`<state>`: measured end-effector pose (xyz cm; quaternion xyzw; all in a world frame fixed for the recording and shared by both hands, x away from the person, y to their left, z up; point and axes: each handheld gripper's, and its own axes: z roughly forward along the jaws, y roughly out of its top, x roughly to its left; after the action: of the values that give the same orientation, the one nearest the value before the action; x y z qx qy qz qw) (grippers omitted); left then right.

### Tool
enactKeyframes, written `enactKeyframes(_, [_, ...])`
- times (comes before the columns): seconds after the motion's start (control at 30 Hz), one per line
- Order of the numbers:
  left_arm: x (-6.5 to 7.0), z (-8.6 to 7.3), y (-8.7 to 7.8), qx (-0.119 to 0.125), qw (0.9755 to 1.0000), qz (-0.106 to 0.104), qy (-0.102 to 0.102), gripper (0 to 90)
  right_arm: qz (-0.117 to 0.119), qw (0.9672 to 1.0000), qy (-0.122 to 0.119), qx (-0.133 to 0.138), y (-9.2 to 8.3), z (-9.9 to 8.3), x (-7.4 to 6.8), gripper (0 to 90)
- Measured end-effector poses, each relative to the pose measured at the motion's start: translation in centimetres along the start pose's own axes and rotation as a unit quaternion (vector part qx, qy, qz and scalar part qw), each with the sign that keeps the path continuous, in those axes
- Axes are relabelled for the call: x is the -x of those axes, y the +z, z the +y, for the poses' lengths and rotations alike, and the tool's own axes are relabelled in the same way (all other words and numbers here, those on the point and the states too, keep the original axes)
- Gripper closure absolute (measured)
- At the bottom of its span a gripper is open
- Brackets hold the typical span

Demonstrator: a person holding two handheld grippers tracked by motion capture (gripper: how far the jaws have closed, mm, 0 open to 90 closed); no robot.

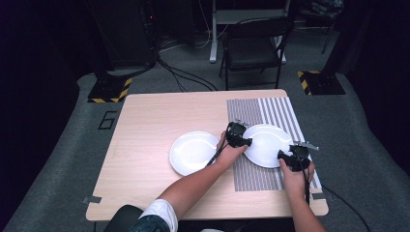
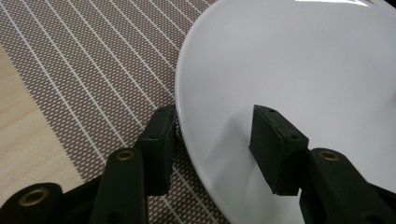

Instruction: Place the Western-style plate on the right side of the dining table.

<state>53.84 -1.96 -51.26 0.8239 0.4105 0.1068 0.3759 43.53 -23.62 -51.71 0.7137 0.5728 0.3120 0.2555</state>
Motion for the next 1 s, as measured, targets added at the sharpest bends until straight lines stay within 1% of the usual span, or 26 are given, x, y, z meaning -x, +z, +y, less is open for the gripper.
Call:
enactKeyframes(0.03, [0.0,0.0,0.0,0.000,1.0000,-0.002,-0.002,50.6,0.003,1.0000,0.007,-0.002,-0.1,0.1,0.3,43.6])
enactKeyframes(0.1, [0.0,0.0,0.0,0.000,1.0000,-0.001,-0.001,50.6,0.004,1.0000,0.008,-0.002,-0.2,0.1,0.3,43.7])
enactKeyframes(0.2, [0.0,0.0,0.0,0.001,1.0000,-0.002,-0.002,50.5,0.001,1.0000,0.000,0.001,-0.3,0.0,0.4,43.6])
enactKeyframes(0.23, [0.0,0.0,0.0,0.001,1.0000,-0.002,-0.003,50.3,-0.001,1.0000,-0.008,0.002,-0.3,0.0,0.4,43.7])
enactKeyframes(0.3, [-0.1,0.1,-0.2,-0.001,1.0000,-0.003,0.001,49.9,-0.003,1.0000,-0.007,0.002,-0.3,0.0,0.3,43.6])
enactKeyframes(0.33, [-0.1,0.1,-0.2,0.001,1.0000,-0.003,0.001,49.8,-0.004,0.9999,-0.014,0.004,-0.3,-0.1,0.3,43.6])
enactKeyframes(0.43, [-0.1,0.2,-0.4,0.004,1.0000,-0.007,-0.003,49.4,-0.006,0.9997,-0.021,0.007,-0.5,-0.2,0.2,43.5])
enactKeyframes(0.53, [-0.1,0.2,-0.4,0.006,0.9999,-0.009,-0.006,49.2,-0.004,0.9998,-0.017,0.007,-0.5,-0.2,0.2,43.5])
enactKeyframes(0.6, [-0.2,0.2,-0.5,0.004,0.9999,-0.007,-0.007,48.6,0.002,0.9999,-0.013,0.008,-0.6,-0.2,0.4,43.8])
enactKeyframes(0.63, [-0.3,0.2,-0.6,0.005,0.9999,-0.011,-0.008,48.6,0.002,0.9999,-0.014,0.007,-0.6,-0.2,0.5,43.8])
enactKeyframes(0.73, [-0.4,0.3,-0.7,0.006,0.9999,-0.011,-0.006,48.6,0.002,0.9998,-0.018,0.007,-0.7,-0.2,0.5,43.8])
enactKeyframes(0.77, [-0.5,0.3,-0.8,0.008,0.9998,-0.014,-0.012,48.6,0.004,0.9998,-0.018,0.009,-0.8,-0.1,0.6,43.8])
enactKeyframes(0.87, [-0.7,0.3,-1.0,0.006,0.9998,-0.013,-0.013,48.7,0.004,0.9998,-0.017,0.011,-1.0,-0.1,0.6,44.0])
enactKeyframes(0.9, [-0.7,0.3,-1.1,0.006,0.9997,-0.014,-0.016,48.8,0.007,0.9997,-0.019,0.014,-1.3,0.0,0.7,44.1])
enactKeyframes(0.93, [-0.8,0.3,-1.2,0.007,0.9998,-0.013,-0.013,48.8,0.007,0.9997,-0.019,0.014,-1.3,0.0,0.7,44.1])
enactKeyframes(0.97, [-0.9,0.4,-1.7,0.009,0.9999,-0.012,-0.007,48.8,0.010,0.9996,-0.019,0.018,-1.7,0.0,0.7,44.1])
enactKeyframes(1.0, [-0.9,0.4,-1.7,0.009,0.9999,-0.012,-0.007,48.8,0.010,0.9996,-0.019,0.018,-1.7,0.0,0.7,44.1])
